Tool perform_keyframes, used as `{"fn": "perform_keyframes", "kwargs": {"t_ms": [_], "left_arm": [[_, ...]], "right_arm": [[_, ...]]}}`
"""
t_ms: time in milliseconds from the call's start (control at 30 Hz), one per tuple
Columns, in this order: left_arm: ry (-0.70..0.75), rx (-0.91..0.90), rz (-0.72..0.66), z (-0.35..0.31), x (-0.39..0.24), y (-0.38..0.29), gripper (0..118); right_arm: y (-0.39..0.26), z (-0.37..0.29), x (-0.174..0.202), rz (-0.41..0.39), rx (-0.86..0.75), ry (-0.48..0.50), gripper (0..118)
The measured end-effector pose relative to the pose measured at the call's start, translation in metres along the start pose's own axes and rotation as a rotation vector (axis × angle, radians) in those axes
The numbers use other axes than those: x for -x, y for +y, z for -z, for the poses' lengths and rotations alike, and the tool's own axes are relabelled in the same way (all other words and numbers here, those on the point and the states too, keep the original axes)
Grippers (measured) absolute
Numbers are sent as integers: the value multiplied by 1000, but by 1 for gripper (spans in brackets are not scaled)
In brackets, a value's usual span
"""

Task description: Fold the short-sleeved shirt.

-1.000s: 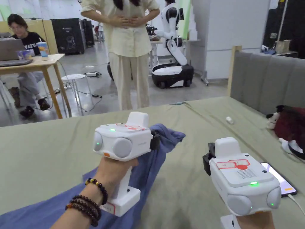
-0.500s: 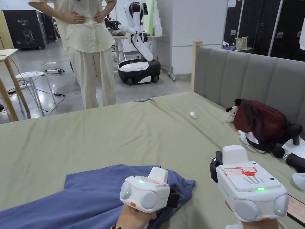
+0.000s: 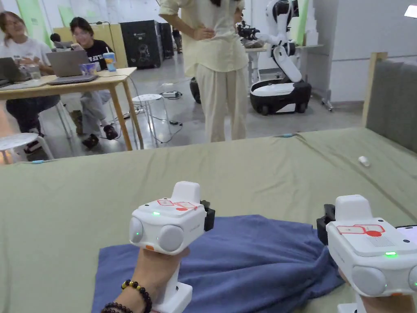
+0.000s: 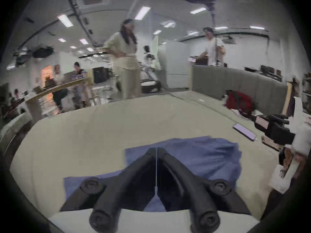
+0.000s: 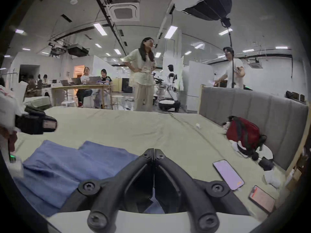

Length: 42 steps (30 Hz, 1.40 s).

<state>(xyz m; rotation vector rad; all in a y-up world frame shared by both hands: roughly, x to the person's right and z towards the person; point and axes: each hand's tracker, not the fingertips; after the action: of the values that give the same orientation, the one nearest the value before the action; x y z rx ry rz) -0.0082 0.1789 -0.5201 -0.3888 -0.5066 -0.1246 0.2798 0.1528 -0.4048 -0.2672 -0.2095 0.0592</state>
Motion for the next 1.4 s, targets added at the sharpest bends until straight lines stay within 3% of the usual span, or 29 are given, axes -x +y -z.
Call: {"fn": "perform_keyframes", "kwargs": {"t_ms": [267, 467, 500, 533, 600, 633, 667, 767, 933, 1000, 1067, 1167, 1233, 1400], "left_arm": [[211, 56, -86, -48, 120, -28, 0], [258, 226, -167, 2, 168, -28, 0], [264, 263, -180, 17, 176, -32, 10], [267, 320, -193, 32, 183, -35, 30], [258, 395, -209, 60, 193, -47, 93], [297, 429, -209, 72, 197, -54, 112], [326, 439, -212, 82, 202, -60, 114], [304, 450, -225, 104, 215, -75, 102], [307, 491, -277, 121, 225, -96, 105], [313, 473, -281, 119, 223, -99, 100], [323, 472, -270, 116, 220, -93, 79], [321, 445, -262, 103, 212, -84, 1], [247, 420, -288, 94, 206, -80, 2], [275, 387, -235, 74, 189, -64, 2]], "right_arm": [[2, 20, 63, -52, -5, 125, 2], [-1, 29, 78, -71, 10, 155, 2], [-4, 30, 78, -73, 15, 154, 2], [-6, 32, 77, -75, 20, 150, 2], [-10, 37, 74, -81, 31, 143, 2], [-10, 33, 72, -87, 35, 138, 2], [-12, 35, 70, -92, 40, 132, 2], [-19, 40, 63, -94, 57, 115, 2], [-26, 45, 55, -100, 86, 85, 2], [-28, 47, 53, -98, 93, 79, 2], [-27, 45, 52, -94, 96, 75, 2], [-24, 44, 53, -89, 98, 69, 2], [-20, 43, 52, -81, 98, 68, 2], [-5, 41, 29, -53, 105, 68, 2]]}}
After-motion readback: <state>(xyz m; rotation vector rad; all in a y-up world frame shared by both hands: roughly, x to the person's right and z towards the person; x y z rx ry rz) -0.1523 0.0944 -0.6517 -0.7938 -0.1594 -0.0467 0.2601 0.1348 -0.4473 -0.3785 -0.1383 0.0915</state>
